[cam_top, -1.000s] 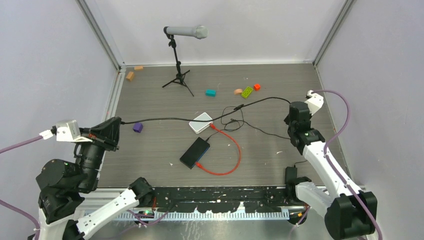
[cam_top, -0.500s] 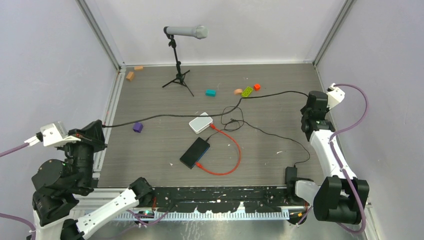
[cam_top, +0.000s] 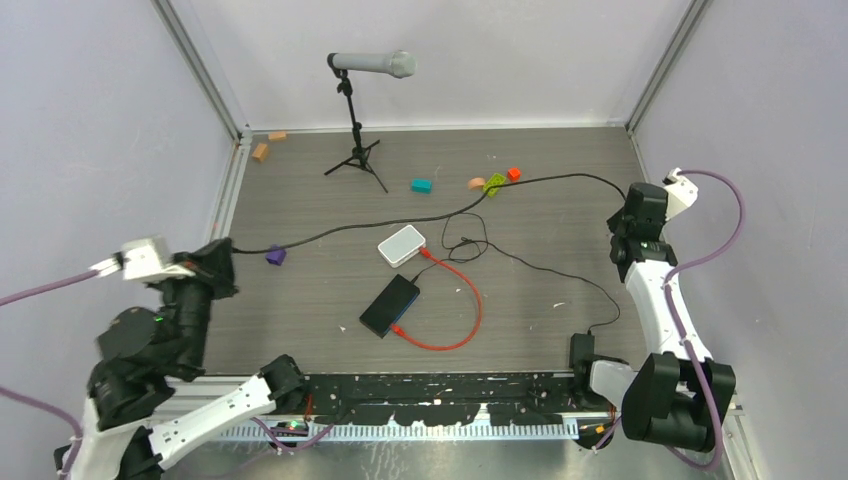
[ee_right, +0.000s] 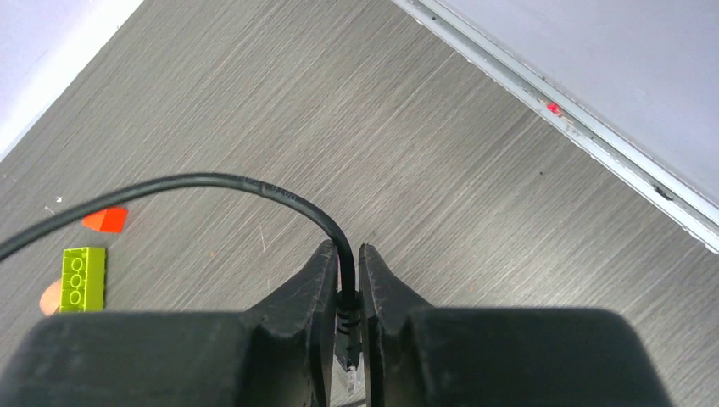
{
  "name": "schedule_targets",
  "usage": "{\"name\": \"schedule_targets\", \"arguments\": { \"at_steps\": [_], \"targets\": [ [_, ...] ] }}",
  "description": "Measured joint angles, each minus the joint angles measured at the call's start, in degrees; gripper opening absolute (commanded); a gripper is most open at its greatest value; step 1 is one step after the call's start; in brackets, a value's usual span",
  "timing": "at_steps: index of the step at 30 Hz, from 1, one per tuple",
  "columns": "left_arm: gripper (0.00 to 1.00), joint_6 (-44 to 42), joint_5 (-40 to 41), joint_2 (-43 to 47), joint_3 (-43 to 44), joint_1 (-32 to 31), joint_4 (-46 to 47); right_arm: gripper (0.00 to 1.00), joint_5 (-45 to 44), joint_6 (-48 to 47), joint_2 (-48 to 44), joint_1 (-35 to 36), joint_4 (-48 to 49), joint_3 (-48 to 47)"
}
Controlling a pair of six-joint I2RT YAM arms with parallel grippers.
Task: Insert the plug into the switch port
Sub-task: Pick up the connector from the center of the board.
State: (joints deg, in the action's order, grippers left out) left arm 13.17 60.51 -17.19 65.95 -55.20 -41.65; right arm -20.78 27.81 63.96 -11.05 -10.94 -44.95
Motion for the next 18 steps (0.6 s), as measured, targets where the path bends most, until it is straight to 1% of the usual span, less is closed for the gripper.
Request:
{"name": "schedule_targets", "arguments": {
  "at_steps": [3,6,8,11,13,15,18],
  "targets": [
    [0.00,2.01,-4.70,-1.92,-6.27,-0.24,3.41,0.33,-0.24,0.04,-2.12,-0.22,-0.46,1.07],
    [0.00,5.53,-10.27,-7.21,-13.92,-0.26,7.98,0.46,-1.57,-0.24,-2.97,-0.44,-0.96,1.42],
    [0.00,7.58,-13.75,-11.08,-18.91,-0.26,11.23,0.51,-2.71,-0.70,-2.75,-0.44,-1.33,1.42],
    [0.00,9.60,-18.05,-14.64,-26.14,-0.31,17.81,0.58,-3.89,-1.31,-2.43,-0.44,-1.70,1.42],
    [0.00,11.13,-21.33,-16.70,-31.30,-0.31,22.91,0.60,-4.17,-1.55,-2.45,-0.44,-2.19,1.42],
    [0.00,12.48,-23.61,-19.06,-33.86,-0.31,26.58,0.62,-4.11,-1.75,-2.47,-0.44,-2.54,1.36],
    [0.00,13.94,-25.83,-22.60,-34.56,-0.31,30.38,0.66,-2.51,-2.10,-3.02,-0.44,-3.32,1.31]
  ]
}}
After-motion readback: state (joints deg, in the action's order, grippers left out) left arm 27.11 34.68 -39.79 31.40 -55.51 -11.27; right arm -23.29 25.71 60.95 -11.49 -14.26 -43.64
